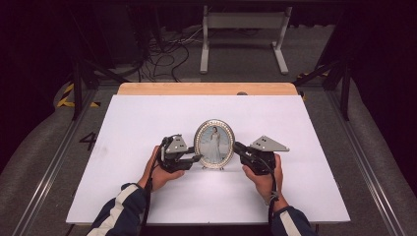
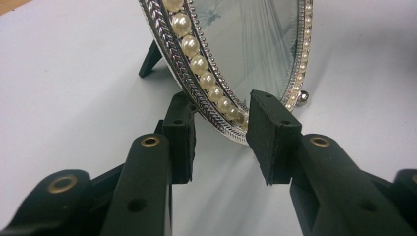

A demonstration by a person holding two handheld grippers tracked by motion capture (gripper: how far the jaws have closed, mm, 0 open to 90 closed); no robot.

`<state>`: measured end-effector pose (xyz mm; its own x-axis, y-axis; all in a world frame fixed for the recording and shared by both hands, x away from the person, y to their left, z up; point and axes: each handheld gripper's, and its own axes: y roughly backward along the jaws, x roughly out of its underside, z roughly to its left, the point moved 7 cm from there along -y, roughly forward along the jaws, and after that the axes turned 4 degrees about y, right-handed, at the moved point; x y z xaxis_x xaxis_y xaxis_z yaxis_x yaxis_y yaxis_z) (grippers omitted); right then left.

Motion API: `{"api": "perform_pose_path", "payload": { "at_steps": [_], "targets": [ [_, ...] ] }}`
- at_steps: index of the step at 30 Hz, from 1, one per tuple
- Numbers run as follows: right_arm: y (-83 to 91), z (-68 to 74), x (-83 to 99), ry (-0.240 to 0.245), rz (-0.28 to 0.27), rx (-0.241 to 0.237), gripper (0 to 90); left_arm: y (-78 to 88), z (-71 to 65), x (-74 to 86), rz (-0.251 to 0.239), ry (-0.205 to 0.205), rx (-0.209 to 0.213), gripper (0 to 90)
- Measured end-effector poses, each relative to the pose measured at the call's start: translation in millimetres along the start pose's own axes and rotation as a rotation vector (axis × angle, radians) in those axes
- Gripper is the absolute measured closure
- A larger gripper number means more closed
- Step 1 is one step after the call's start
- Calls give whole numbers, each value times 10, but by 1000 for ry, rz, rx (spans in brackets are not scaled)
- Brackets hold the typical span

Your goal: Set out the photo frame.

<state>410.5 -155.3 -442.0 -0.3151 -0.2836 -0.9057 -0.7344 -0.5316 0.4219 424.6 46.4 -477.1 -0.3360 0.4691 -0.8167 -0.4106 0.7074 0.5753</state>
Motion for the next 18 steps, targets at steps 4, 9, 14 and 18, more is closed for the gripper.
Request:
{"api": "perform_pose_path", "payload": {
  "at_steps": [4, 9, 14, 18],
  "targets": [
    [1, 3, 13, 2, 10, 1, 821, 4, 1, 6, 7, -4, 4, 637],
    [-7, 22, 23, 26, 25, -2, 817, 4, 6, 11, 13, -9, 4, 646],
    [-6, 12, 30, 35, 38, -8, 817, 1, 4, 9, 16, -18, 1, 645],
    [-9, 3, 36, 39, 40, -27, 816, 3, -6, 13, 31, -41, 0, 617]
  ]
}}
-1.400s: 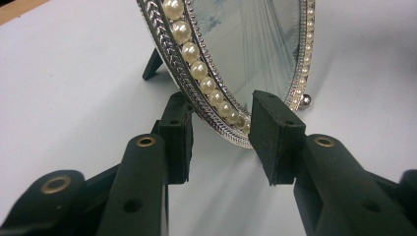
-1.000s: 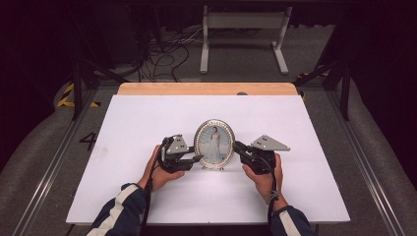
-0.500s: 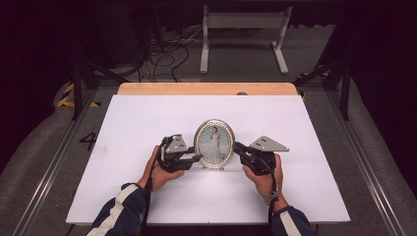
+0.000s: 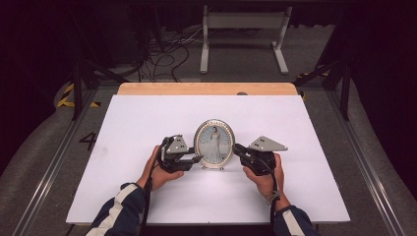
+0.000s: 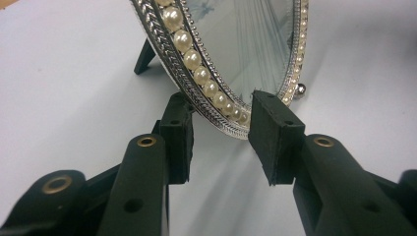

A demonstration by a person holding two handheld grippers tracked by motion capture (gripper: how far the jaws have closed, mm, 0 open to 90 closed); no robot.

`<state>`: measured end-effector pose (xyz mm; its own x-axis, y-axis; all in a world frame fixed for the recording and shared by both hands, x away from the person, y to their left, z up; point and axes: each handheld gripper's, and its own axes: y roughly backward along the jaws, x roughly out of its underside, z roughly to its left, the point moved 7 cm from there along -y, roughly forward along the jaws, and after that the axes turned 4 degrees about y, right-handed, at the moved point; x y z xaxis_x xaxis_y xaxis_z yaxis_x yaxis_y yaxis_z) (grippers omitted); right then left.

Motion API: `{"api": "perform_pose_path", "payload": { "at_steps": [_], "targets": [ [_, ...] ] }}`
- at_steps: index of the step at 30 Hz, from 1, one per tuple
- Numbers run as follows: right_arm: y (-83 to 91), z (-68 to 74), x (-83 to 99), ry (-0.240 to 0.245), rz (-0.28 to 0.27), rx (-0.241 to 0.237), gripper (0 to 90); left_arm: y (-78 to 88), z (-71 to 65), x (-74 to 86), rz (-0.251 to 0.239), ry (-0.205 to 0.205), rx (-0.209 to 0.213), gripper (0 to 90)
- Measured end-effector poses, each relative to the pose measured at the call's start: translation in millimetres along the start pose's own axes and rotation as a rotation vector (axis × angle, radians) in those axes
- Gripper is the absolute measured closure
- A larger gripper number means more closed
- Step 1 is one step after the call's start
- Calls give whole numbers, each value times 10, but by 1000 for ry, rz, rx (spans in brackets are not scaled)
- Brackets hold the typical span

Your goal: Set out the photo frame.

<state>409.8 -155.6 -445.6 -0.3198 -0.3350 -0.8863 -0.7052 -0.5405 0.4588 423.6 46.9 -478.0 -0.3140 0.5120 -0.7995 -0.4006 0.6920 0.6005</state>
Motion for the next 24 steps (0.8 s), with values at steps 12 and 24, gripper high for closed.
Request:
{"api": "perform_pose_path", "payload": {
  "at_steps": [12, 24],
  "targets": [
    [9, 31, 5, 83, 25, 4, 775, 59, -46, 4, 10, -24, -24, 581],
    [32, 32, 68, 137, 56, 0, 725, 143, -88, 24, 10, -45, -50, 522]
  ]
}}
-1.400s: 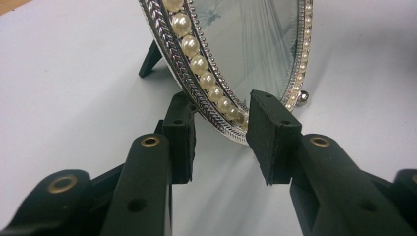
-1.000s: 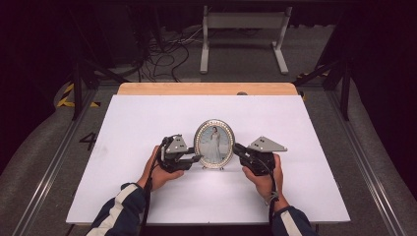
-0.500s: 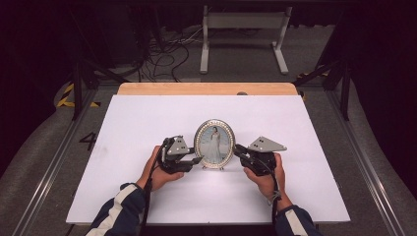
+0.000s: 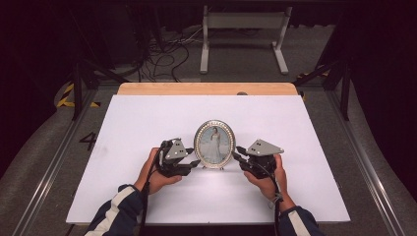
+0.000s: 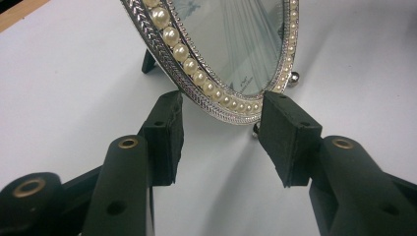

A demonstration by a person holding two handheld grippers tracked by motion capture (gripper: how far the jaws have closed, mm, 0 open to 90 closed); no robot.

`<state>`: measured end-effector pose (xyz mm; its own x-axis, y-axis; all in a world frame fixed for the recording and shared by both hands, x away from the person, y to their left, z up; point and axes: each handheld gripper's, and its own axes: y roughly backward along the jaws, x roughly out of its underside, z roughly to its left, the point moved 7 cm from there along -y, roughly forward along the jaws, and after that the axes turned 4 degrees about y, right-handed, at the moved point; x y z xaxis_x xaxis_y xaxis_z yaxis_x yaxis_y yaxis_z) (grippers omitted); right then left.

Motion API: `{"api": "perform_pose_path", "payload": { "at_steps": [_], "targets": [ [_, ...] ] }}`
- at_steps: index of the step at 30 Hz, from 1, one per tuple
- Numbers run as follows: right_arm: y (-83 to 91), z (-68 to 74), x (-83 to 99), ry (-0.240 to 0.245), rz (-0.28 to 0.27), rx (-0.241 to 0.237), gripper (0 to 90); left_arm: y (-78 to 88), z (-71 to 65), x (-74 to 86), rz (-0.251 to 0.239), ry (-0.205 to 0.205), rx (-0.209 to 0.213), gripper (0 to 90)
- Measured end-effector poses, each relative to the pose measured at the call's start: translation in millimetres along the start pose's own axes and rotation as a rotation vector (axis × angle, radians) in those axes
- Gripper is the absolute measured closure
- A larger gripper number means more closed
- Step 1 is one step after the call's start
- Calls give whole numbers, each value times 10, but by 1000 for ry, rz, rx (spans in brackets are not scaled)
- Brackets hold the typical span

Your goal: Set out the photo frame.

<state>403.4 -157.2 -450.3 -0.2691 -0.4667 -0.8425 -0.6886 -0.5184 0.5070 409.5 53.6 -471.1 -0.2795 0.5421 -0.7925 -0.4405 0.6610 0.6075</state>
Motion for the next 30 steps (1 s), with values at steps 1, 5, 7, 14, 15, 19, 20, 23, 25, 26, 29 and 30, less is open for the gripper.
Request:
{"api": "perform_pose_path", "payload": {
  "at_steps": [1, 5, 7, 14, 15, 19, 20, 23, 25, 26, 29, 30],
  "targets": [
    [6, -7, -6, -4, -5, 1, 723, 10, -2, 2, 0, -1, -2, 514],
    [13, -4, -9, 1, -9, 1, 690, 61, 3, 9, -6, -15, -17, 499],
    [14, 17, 0, 15, -3, -4, 676, 97, 5, 21, -13, -10, -16, 487],
    [17, 53, -6, 43, 4, -9, 584, 131, 1, 114, 20, -35, -56, 385],
    [12, 54, -1, 46, 6, -4, 570, 135, 3, 119, 17, -34, -58, 377],
    [7, 44, 20, 37, 17, -2, 532, 160, 11, 132, 7, -16, -53, 330],
    [5, 42, 32, 32, 23, -1, 519, 160, 9, 133, 2, -13, -51, 311],
    [-5, 39, 59, 18, 28, -2, 470, 149, 7, 137, 5, -13, -63, 261],
    [-10, 46, 61, 19, 29, -6, 451, 144, 2, 137, 6, -14, -64, 244],
    [-15, 56, 64, 24, 33, -9, 427, 142, -1, 136, 5, -17, -71, 233],
    [-44, 72, 99, 41, 55, 5, 378, 154, -6, 135, 0, -20, -72, 208],
    [-59, 71, 110, 35, 63, 5, 365, 157, -8, 136, -5, -11, -67, 199]
  ]
}}
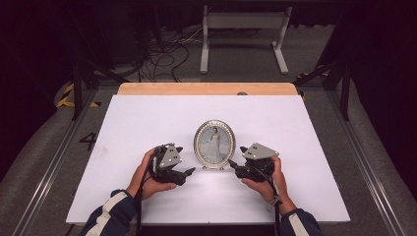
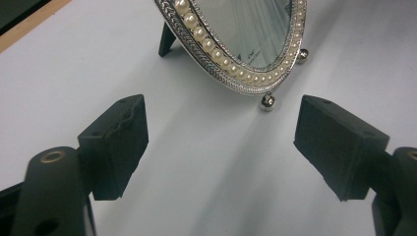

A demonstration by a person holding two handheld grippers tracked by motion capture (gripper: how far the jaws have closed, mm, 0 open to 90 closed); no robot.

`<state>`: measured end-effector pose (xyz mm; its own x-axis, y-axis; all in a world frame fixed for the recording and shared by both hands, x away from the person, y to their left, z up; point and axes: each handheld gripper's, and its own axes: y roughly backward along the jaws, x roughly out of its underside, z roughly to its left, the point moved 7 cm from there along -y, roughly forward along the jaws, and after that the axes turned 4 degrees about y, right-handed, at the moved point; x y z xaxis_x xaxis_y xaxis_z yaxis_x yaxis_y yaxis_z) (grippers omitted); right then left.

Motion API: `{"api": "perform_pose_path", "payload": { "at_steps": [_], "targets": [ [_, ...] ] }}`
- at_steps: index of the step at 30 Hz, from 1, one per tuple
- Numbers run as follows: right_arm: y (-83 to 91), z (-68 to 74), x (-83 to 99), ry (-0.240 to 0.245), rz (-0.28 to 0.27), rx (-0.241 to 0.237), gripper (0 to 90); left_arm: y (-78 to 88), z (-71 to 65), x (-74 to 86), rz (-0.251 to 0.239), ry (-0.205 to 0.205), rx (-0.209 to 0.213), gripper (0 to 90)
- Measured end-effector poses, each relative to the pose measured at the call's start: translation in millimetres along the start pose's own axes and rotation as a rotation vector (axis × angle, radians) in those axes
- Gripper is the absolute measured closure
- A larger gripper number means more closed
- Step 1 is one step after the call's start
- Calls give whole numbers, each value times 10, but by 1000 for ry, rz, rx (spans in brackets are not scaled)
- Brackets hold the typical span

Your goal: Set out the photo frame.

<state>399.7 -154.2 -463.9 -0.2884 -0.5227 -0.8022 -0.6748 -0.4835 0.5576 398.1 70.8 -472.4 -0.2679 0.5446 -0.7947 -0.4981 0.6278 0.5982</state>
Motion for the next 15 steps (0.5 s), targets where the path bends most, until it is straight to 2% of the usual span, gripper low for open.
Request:
{"api": "perform_pose_path", "payload": {
  "at_steps": [2, 6, 10, 11, 15],
  "targets": [
    [-17, 15, 11, -4, 8, -9, 342, 11, 3, 8, 2, 2, -7, 180],
    [-18, 59, 29, 28, 15, -20, 283, 63, 0, 37, 4, 9, -13, 134],
    [-2, 52, 63, 32, 23, -11, 225, 122, 11, 73, 5, 11, -16, 115],
    [16, 32, 92, 35, 35, -2, 206, 151, 11, 101, 6, 26, -18, 101],
    [57, 10, 132, 38, 32, 9, 190, 210, 29, 168, 14, 23, -20, 88]
  ]
}}
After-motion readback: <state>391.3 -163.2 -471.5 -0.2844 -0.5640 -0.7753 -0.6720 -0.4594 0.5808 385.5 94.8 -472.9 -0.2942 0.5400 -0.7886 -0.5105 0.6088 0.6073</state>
